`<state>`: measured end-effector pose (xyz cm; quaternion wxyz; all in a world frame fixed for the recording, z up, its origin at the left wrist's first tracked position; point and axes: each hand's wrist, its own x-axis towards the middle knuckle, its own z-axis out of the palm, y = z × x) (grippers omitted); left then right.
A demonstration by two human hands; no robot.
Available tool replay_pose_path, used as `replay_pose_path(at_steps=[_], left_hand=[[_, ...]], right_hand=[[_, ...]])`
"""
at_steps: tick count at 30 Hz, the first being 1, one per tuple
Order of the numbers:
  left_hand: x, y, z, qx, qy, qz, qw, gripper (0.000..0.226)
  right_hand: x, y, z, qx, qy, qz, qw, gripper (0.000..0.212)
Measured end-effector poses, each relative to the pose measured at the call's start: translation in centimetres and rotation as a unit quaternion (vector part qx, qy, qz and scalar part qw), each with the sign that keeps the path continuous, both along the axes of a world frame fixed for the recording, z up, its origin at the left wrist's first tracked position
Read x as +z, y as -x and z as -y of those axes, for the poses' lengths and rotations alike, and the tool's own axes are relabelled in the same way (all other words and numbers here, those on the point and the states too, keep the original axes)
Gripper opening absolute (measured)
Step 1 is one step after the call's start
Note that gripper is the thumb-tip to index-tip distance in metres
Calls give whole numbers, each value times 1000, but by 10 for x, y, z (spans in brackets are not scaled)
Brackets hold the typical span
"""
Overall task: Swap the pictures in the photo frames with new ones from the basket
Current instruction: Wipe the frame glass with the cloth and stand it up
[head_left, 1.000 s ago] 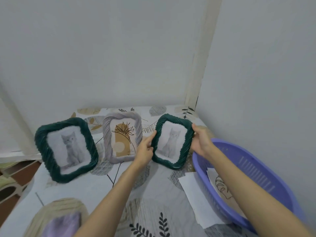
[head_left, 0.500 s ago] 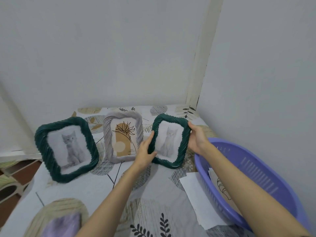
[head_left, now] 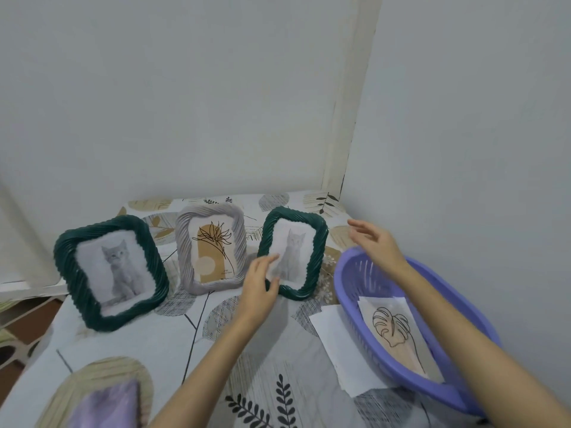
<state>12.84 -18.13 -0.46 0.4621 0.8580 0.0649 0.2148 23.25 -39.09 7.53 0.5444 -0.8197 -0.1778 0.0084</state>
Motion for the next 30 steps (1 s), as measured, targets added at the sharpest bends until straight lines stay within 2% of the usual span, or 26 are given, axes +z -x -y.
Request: replay_pose_path(at_steps=[2, 4, 7, 11, 13, 16, 24, 30], left_hand=[[-5, 8, 21, -37, -9, -12, 999, 36], [-12, 13, 38, -78, -25, -41, 996, 33], [-22, 15, 57, -114, -53, -102, 987, 38], [-30, 14, 70, -105, -135, -186, 968, 61], [-35, 15, 72, -101, -158, -210, 960, 71], [-42, 16, 75, -97, -178, -220, 954, 81], [-38, 6, 81, -124, -227, -257, 931, 86], [-28, -2, 82, -138, -229, -279, 922, 90]], right_hand=[[-4, 20, 24, 16, 117, 92, 989, 31], [-12, 37, 48, -2, 222, 141, 965, 36], [-21, 53, 84, -100, 364, 139, 915, 41], [-28, 63, 126, -194, 422, 57, 884, 48], [-32, 66, 140, -197, 413, 4, 889, 51], [-40, 72, 150, -174, 353, -48, 918, 54], [-43, 74, 163, -172, 282, -40, 943, 65], [-44, 73, 174, -193, 129, -66, 970, 55]])
